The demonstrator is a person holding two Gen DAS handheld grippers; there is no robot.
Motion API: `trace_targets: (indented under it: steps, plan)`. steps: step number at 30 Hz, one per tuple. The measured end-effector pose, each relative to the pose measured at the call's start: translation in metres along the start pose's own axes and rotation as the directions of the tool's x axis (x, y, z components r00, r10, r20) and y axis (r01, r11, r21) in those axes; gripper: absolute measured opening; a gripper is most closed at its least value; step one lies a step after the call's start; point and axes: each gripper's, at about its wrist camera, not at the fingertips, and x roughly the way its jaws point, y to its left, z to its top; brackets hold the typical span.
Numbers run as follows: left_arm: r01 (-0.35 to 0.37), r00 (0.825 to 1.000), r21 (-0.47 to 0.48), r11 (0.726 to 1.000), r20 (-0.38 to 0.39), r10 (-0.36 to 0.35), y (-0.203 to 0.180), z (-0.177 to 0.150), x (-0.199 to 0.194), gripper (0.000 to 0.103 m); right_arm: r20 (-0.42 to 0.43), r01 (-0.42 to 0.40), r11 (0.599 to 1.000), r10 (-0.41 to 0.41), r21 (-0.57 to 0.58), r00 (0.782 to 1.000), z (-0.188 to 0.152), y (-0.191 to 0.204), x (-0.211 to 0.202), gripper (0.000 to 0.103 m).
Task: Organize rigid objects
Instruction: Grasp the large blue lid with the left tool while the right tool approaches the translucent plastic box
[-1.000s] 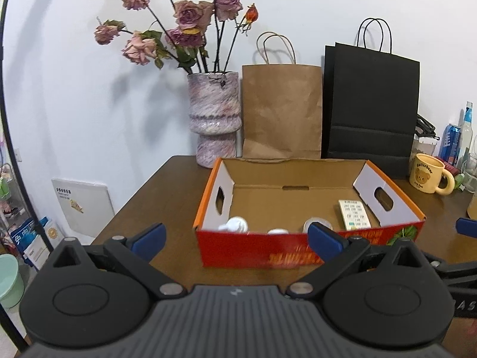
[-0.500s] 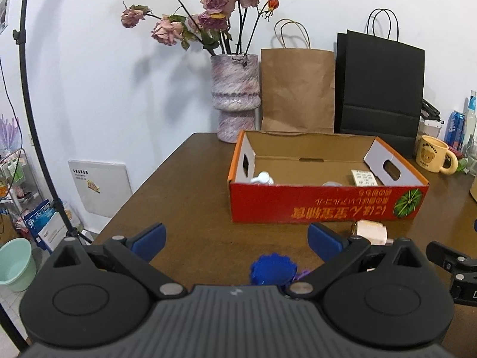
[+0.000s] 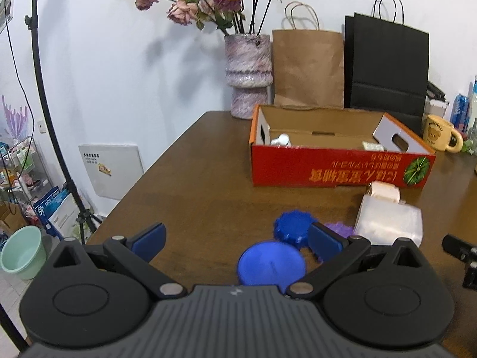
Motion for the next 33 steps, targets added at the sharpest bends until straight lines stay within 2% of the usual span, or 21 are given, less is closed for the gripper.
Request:
trace_targets:
  steps: [8,14,20,27,29,30,31,32,33]
  plan:
    - [0.007,0.998,0.008,1.0,-0.056,-0.007,0.006,-0.019,0.006,0.103,0.001,0.014,0.999,-0.014,0.032,1.0,-0.01,-0.003,0.001,0.103]
    - [0.04,0.995,0.051,0.998,-0.096,-0.035,-0.01,-0.026,0.02,0.103,0.003,0.023,0.999,-0.023,0.036,1.0,-0.013,-0.002,0.001,0.103]
    - [0.033,0.992,0.077,0.996,-0.128,-0.023,-0.022,-0.029,0.039,0.103,-0.003,0.025,0.999,-0.025,0.039,1.0,-0.014,-0.002,0.003,0.103]
    - [0.021,0.989,0.059,0.998,-0.149,-0.012,-0.023,-0.031,0.055,0.102,-0.011,0.022,0.999,-0.022,0.037,1.0,-0.015,-0.002,0.005,0.103]
    - [0.04,0.988,0.044,0.998,-0.151,-0.033,-0.022,-0.032,0.057,0.095,-0.013,0.022,0.999,-0.021,0.038,1.0,-0.015,-0.002,0.005,0.103]
    - [0.051,0.988,0.036,0.998,-0.147,-0.045,-0.021,-0.033,0.056,0.088,-0.015,0.021,0.999,-0.021,0.038,1.0,-0.016,-0.001,0.006,0.103]
    - [0.065,0.988,0.03,0.997,-0.141,-0.06,-0.021,-0.033,0.055,0.075,-0.016,0.021,0.999,-0.02,0.038,1.0,-0.015,-0.001,0.006,0.103]
    - [0.089,0.987,0.021,0.996,-0.134,-0.085,-0.02,-0.033,0.053,0.068,-0.017,0.02,0.999,-0.02,0.038,1.0,-0.016,-0.001,0.006,0.103]
    - [0.098,0.987,0.018,0.995,-0.127,-0.095,-0.02,-0.034,0.051,0.068,-0.018,0.02,0.999,-0.019,0.037,1.0,-0.015,-0.001,0.006,0.103]
